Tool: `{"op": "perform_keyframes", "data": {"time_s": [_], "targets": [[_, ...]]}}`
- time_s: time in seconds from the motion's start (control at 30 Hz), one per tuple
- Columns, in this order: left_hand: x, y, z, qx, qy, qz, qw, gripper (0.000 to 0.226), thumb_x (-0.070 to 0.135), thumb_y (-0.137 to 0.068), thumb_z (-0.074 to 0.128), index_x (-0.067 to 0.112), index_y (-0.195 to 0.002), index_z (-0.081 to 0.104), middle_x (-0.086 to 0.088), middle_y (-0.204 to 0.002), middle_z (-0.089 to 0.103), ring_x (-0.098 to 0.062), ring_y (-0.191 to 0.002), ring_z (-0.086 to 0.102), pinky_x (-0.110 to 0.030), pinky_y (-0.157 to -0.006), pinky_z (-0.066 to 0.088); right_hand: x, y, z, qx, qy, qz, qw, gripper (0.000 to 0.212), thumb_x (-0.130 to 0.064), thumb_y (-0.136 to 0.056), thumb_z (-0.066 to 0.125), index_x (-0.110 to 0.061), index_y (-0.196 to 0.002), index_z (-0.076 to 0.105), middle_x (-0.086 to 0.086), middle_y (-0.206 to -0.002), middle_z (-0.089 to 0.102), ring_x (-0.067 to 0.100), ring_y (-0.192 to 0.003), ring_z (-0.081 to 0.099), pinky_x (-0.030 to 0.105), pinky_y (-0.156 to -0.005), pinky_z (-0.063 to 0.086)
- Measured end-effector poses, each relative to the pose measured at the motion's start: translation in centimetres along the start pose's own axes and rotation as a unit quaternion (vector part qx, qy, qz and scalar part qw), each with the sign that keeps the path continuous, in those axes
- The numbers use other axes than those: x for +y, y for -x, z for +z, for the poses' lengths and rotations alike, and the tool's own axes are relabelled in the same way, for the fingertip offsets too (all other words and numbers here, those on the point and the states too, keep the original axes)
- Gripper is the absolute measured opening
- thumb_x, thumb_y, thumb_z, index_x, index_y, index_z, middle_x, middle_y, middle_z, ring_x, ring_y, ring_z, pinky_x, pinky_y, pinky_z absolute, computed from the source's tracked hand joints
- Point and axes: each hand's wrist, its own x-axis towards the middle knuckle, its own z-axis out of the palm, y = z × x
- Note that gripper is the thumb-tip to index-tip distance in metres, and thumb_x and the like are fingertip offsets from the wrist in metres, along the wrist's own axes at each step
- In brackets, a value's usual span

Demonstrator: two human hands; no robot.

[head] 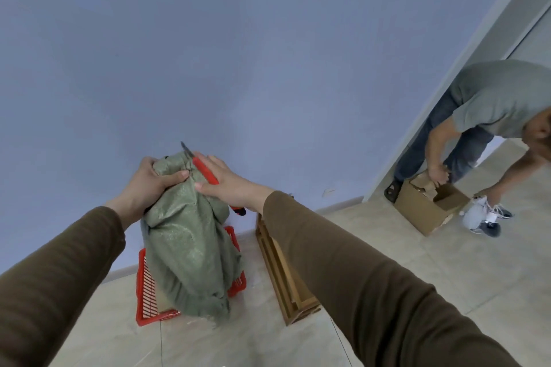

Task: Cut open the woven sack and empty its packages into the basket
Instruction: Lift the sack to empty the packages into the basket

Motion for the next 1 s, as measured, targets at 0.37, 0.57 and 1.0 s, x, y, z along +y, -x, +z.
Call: {"op": "perform_keyframes", "data": {"time_s": [0.37,0.57,1.0], "targets": [[0.8,2.1,2.8,-0.070,-0.008,0.030,0.997,0.090,0.042,-0.074,0.092,0.030,-0.149,0.043,0.001,-0.138,0.058,-0.018,-0.123,0.064,-0.033,-0.099,0.054,2.2,-1.6,1.9,0.219,-0.192,0.097,0.952,0.025,-0.029,-0.104,0.059,-0.013,-0.124,0.058,0.014,-0.121,0.068,0.031,-0.113,0.067,0.054,-0.103,0.052],[-0.3,2.5,1.9,-0.104,0.011,0.046,0.993,0.075,0.004,-0.083,0.085,0.022,-0.145,0.048,-0.009,-0.128,0.069,-0.015,-0.105,0.075,-0.020,-0.078,0.061,2.2,-1.7,0.4,0.129,-0.362,0.122,0.915,0.036,-0.028,-0.099,0.071,0.000,-0.120,0.068,0.013,-0.100,0.078,0.023,-0.085,0.078,0.035,-0.073,0.063],[1.5,1.2,0.1,-0.014,0.059,-0.005,0.998,0.060,0.021,-0.093,0.078,-0.012,-0.135,0.052,-0.034,-0.131,0.065,-0.045,-0.117,0.067,-0.058,-0.107,0.052,3.6,-2.4,0.7,0.104,-0.138,-0.001,0.985,0.093,-0.043,-0.080,0.088,-0.029,-0.158,0.040,-0.008,-0.151,0.056,0.009,-0.135,0.057,0.031,-0.110,0.048]]}}
